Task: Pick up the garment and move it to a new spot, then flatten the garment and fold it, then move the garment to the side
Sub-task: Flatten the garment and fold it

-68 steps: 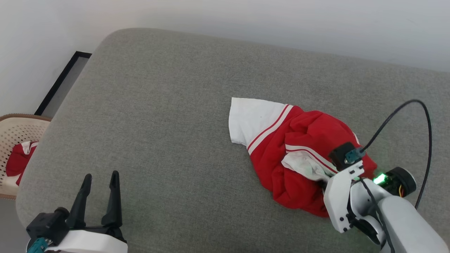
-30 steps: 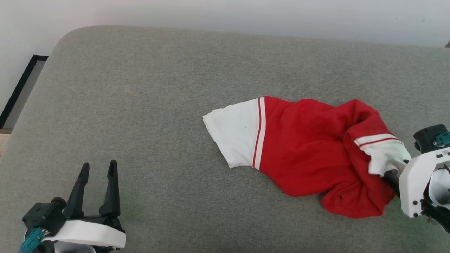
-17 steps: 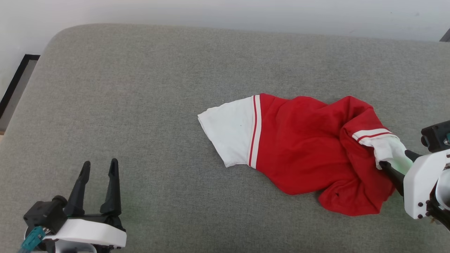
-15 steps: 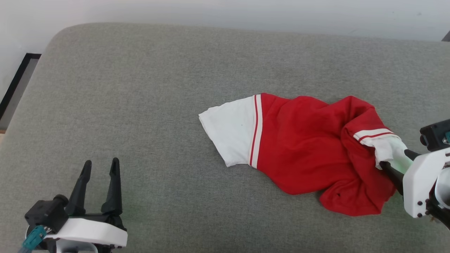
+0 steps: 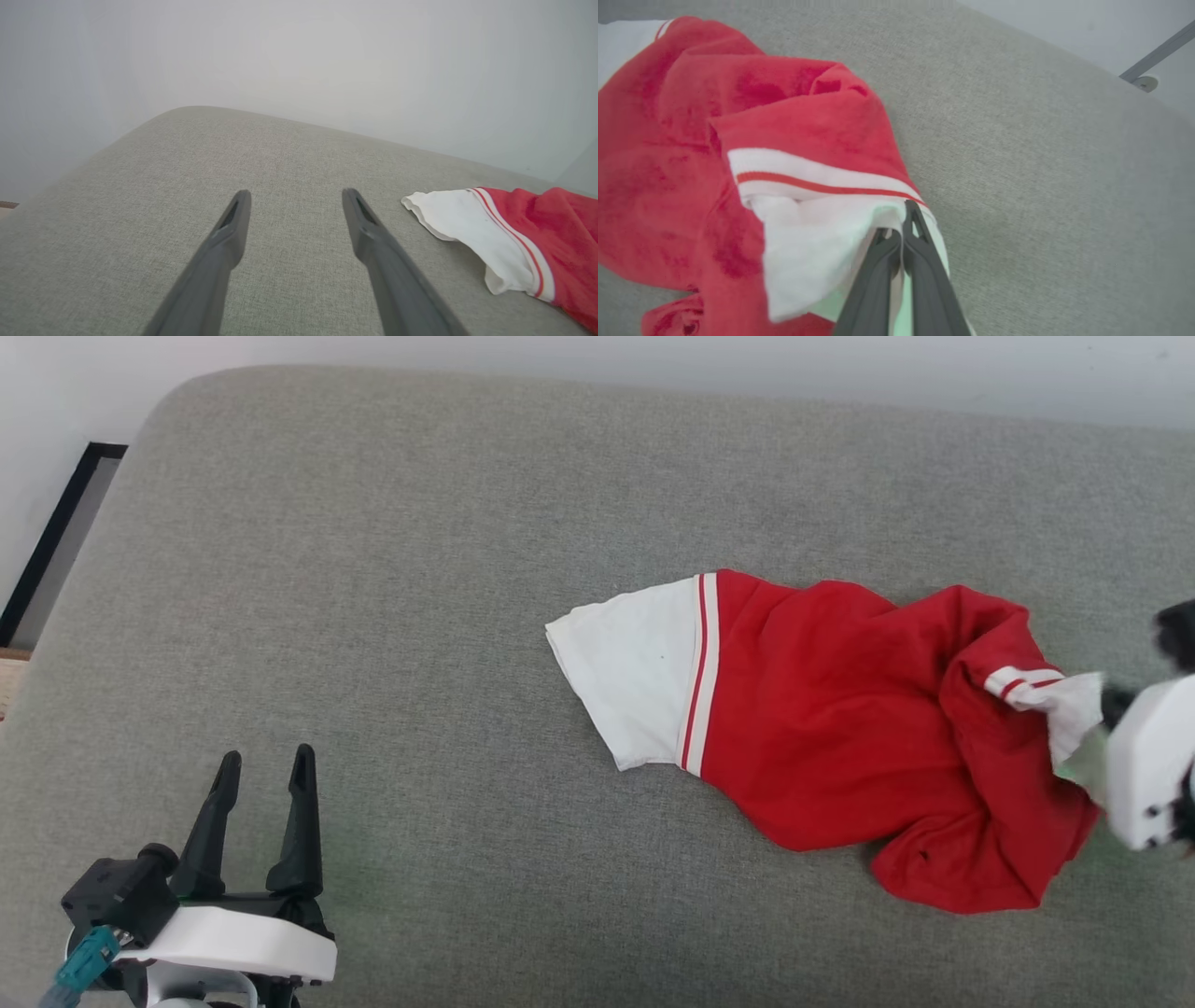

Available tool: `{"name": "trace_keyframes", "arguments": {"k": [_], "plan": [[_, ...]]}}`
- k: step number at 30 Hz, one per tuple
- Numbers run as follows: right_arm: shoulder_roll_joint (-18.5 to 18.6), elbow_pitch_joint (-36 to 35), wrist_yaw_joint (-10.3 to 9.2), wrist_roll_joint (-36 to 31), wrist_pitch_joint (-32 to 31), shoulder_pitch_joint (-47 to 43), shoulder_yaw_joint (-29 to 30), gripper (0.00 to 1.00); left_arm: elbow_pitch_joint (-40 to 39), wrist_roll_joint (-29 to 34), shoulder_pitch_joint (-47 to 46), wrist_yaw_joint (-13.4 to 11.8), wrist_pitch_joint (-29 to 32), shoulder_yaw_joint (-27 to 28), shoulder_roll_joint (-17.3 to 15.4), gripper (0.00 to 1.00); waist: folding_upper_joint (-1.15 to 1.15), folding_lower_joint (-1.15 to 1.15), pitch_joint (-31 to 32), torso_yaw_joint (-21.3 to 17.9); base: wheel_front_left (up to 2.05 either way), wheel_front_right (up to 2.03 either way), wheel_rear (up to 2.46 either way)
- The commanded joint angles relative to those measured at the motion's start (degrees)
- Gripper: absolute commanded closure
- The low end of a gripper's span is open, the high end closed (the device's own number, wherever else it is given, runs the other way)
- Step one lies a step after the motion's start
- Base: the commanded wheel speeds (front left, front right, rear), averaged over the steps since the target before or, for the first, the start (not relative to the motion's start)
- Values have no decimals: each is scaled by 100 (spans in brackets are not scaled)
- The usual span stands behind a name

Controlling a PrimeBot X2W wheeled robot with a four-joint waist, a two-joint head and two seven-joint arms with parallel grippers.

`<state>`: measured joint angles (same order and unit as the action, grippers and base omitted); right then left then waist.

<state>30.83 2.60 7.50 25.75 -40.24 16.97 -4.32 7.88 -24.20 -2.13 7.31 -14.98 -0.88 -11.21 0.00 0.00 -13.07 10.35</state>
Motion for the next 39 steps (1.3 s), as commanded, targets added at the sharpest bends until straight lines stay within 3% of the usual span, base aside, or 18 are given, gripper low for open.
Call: {"name": "trace_keyframes", "arguments": {"k": [1,11,17,18,19,20,29,39], "plan": [[121,-23,-3,-24,36,103,64,100,-16,-6,-56,18,-27,19,-15,0,0,0,-19,-17,0,0,0],[835,495,-2,-217,-274,13,582,100,24,18,-194,18,-27,-66,-10,0,0,0,-131,-68,0,0,0],[612,1049,-2,84,-269,-184,441,100,97,-40,-280,18,-27,-175,-70,0,0,0,-172,-55,0,0,0],[559,1100,-2,119,-219,-175,400,80,112,-56,-300,18,-27,-202,-90,0,0,0,-176,-60,0,0,0],[526,1156,-2,140,-171,-149,364,45,131,-60,-324,18,-27,-240,-123,0,0,0,-179,-67,0,0,0],[475,1200,-2,176,-144,-130,346,0,152,-77,-357,18,-27,-287,-166,0,0,0,-175,-80,0,0,0],[194,449,-2,425,-43,-277,358,0,199,-665,-787,18,302,-1056,-910,0,0,0,-30,-372,0,0,0],[-521,-799,-2,185,583,-717,803,0,8,-1614,-1774,19,1773,-1928,-1924,0,0,0,43,-922,0,0,0]]}}
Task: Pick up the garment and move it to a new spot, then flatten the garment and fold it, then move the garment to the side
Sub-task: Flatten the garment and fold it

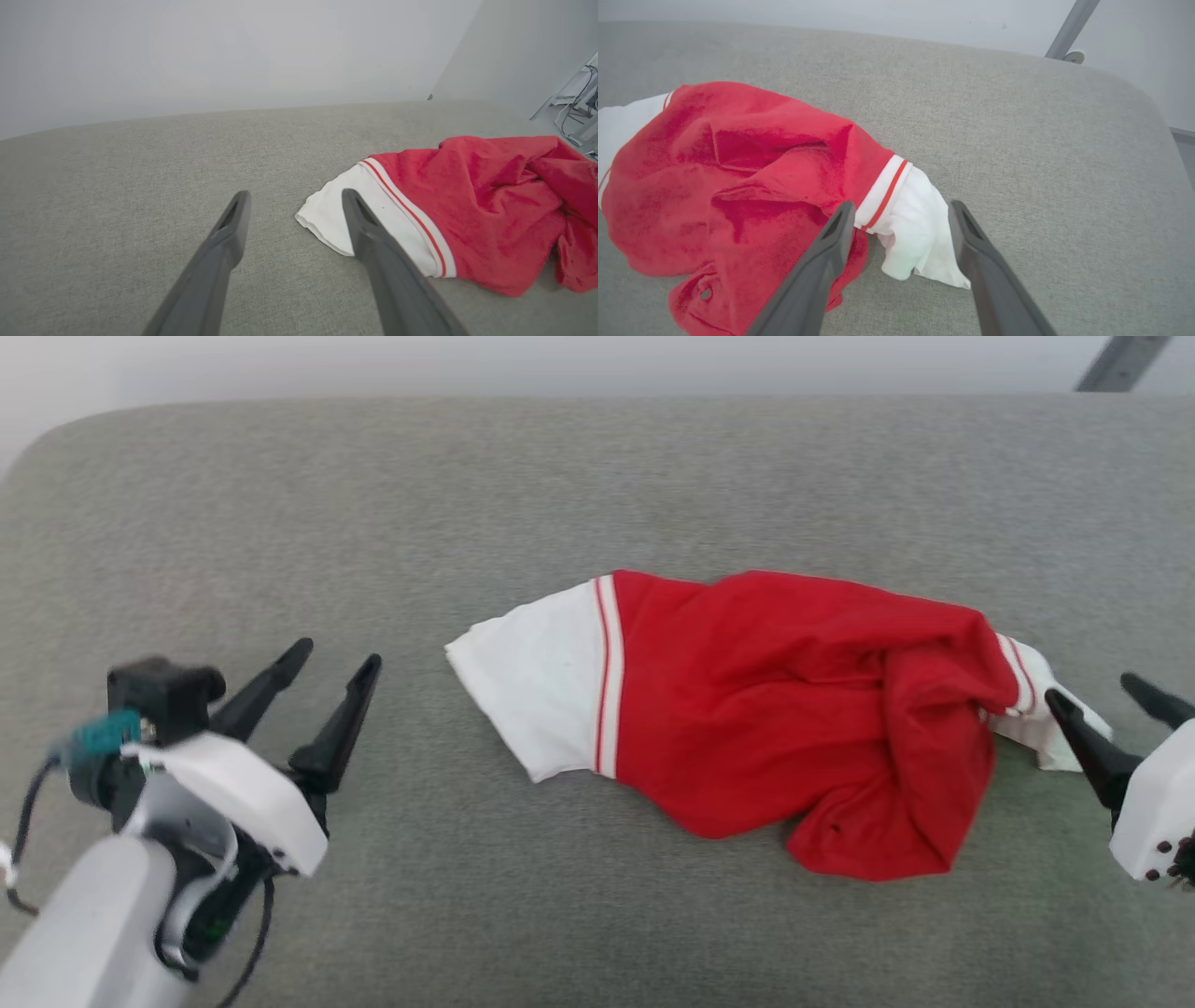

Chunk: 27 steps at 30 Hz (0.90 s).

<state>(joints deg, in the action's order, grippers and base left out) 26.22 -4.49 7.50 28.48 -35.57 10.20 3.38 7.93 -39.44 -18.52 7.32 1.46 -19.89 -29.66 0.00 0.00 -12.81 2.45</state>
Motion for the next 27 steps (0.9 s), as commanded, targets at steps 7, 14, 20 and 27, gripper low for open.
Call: {"name": "trace_keyframes", "arguments": {"k": [7,14,20,27], "plan": [[-758,-417,-2,-509,949,-169,358,0,107,-611,-795,17,1274,-447,-467,0,0,0,25,-466,0,0,0],[-1627,-453,-2,-1181,2216,-54,625,0,671,-1010,-1600,17,2441,-895,-585,0,0,0,-4,-835,0,0,0],[-2057,-298,-2,-1541,2937,44,638,0,1444,-1182,-2143,-24,3324,-1134,-538,0,0,0,-101,-1086,0,0,0],[-2196,-152,-2,-1542,3233,128,521,0,2267,-1138,-2509,-202,3978,-1342,-408,0,0,0,-307,-1280,0,0,0]]}}
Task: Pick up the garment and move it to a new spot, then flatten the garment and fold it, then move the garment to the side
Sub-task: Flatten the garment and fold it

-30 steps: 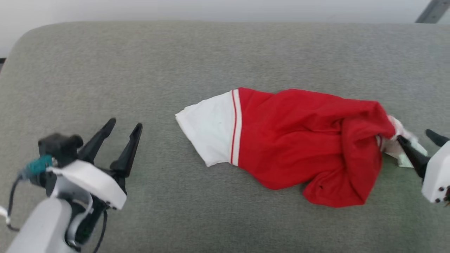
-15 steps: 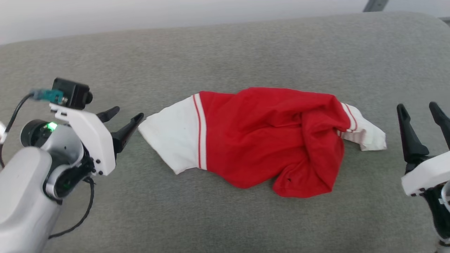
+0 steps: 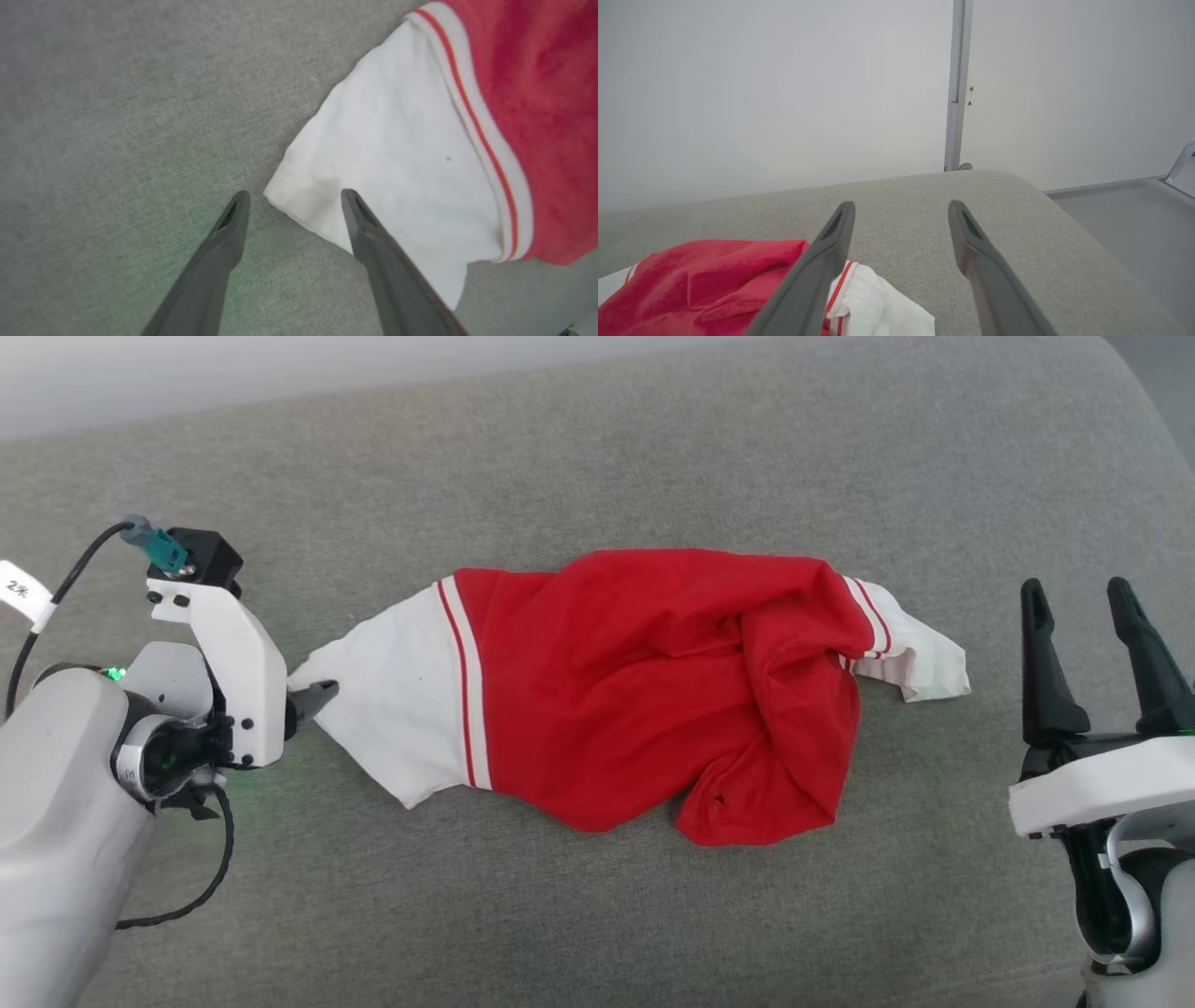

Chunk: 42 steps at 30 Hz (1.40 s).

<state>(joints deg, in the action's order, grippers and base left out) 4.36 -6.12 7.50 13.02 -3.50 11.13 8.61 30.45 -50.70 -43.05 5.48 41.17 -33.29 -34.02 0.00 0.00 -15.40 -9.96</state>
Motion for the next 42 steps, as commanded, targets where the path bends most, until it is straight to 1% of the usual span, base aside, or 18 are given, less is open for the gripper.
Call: {"name": "trace_keyframes", "arguments": {"k": [1,8,11,12,13,14,18,20,22,25,30,35,39,42], "plan": [[-22,27,-2,7,23,46,-6,0,119,-20,-92,-34,60,-24,58,0,0,0,-82,-62,0,0,0],[-76,0,-2,81,26,152,-74,0,717,29,-290,-69,239,-182,315,0,0,0,-298,-165,0,0,0],[-87,-5,-2,92,8,220,-73,0,985,4,-295,-142,384,-263,453,0,0,0,-353,-175,0,0,0],[-91,-14,-2,107,-13,255,-69,0,1140,-26,-274,-183,546,-325,546,0,0,0,-376,-170,0,0,0],[-92,-23,-2,103,-19,258,-63,0,1188,-54,-272,-172,581,-338,589,71,0,0,-385,-159,0,0,0],[-92,-25,-2,91,-28,263,-58,0,1223,-64,-273,-154,638,-366,624,100,0,0,-391,-146,0,0,0],[-78,-32,-2,59,-15,302,-8,0,1208,-71,-327,-71,566,-396,685,100,0,0,-408,-71,0,0,0],[-72,-10,-2,43,-3,317,32,0,1178,-17,-396,-29,464,-383,602,100,0,0,-402,-11,0,0,0],[-63,6,-2,53,1,318,63,0,1124,19,-462,-21,354,-338,485,100,0,0,-388,50,0,0,0],[-39,16,-2,65,7,304,129,0,991,56,-516,-54,197,-207,165,100,0,0,-352,147,0,0,0],[-16,15,-2,74,-43,228,236,0,533,26,-437,-214,165,-1,-340,100,0,0,-280,302,0,0,0],[-16,-3,-2,116,-89,167,325,0,-36,-157,-15,-469,324,227,-857,100,0,0,-240,421,0,0,0],[-26,-14,-2,166,-137,166,332,0,-452,-375,344,-708,389,363,-993,100,0,0,-250,490,0,0,0],[-34,4,-2,196,-168,196,291,0,-655,-493,530,-838,393,426,-949,100,0,0,-261,524,0,0,0]]}}
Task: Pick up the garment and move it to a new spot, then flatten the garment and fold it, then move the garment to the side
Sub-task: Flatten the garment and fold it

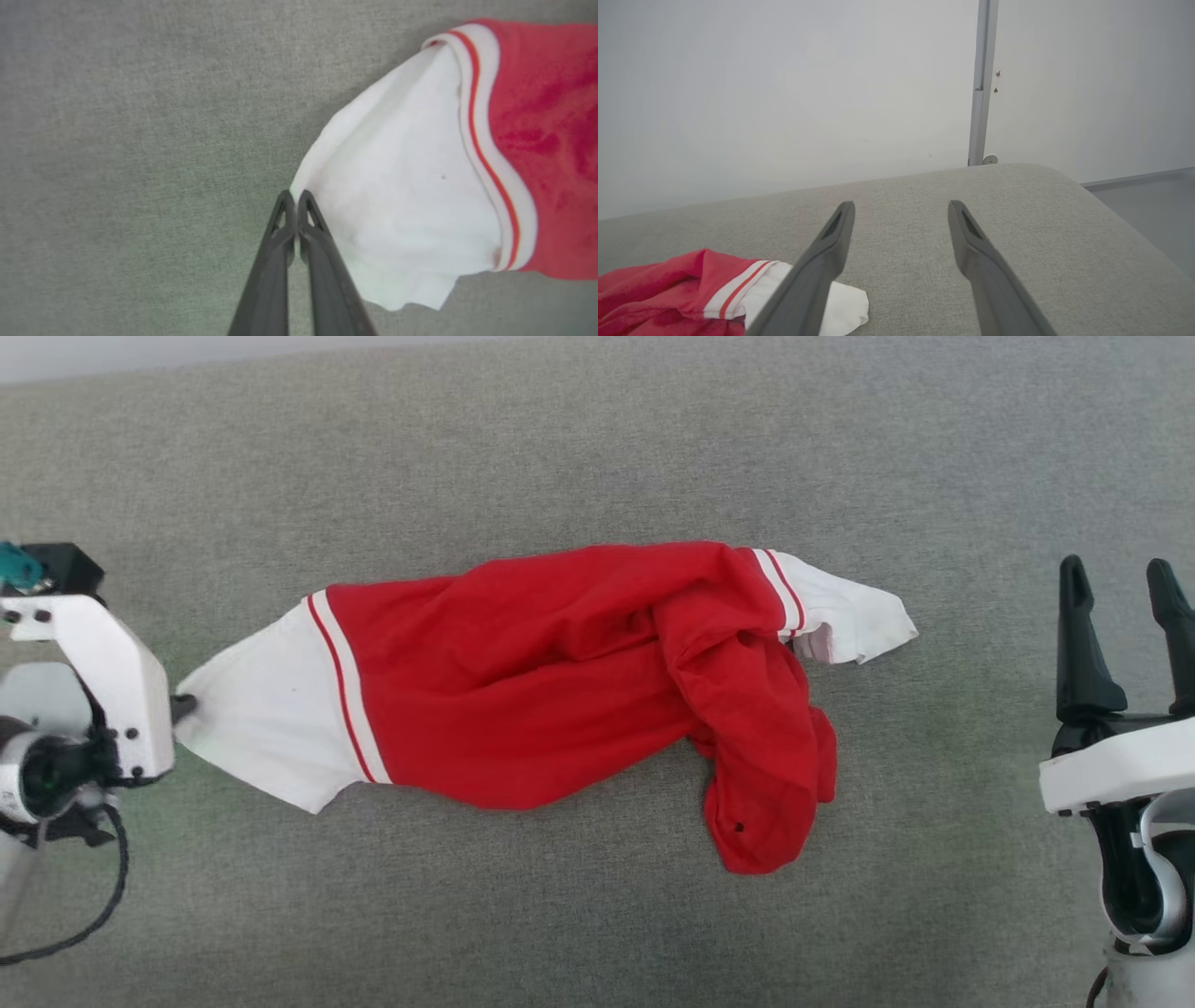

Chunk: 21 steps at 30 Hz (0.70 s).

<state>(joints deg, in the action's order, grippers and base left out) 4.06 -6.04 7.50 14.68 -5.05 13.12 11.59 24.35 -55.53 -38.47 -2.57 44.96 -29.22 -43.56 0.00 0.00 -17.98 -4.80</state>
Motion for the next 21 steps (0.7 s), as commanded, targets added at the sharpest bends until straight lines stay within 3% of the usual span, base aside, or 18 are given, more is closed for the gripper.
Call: {"name": "trace_keyframes", "arguments": {"k": [1,2,11,21], "plan": [[-5,7,-2,51,-28,13,-22,0,-106,-1,83,-52,-23,25,14,56,0,0,-5,16,0,0,0],[-1,10,-2,47,-46,25,-31,0,-149,-40,99,-104,-38,50,48,2,0,0,-3,22,0,0,0],[35,-71,-2,97,-192,26,-114,0,-167,-35,-9,-445,457,-158,221,0,0,0,27,28,0,0,0],[223,-46,-2,109,-717,77,-334,0,258,199,-118,-356,298,-447,525,0,0,0,-116,4,0,0,0]]}}
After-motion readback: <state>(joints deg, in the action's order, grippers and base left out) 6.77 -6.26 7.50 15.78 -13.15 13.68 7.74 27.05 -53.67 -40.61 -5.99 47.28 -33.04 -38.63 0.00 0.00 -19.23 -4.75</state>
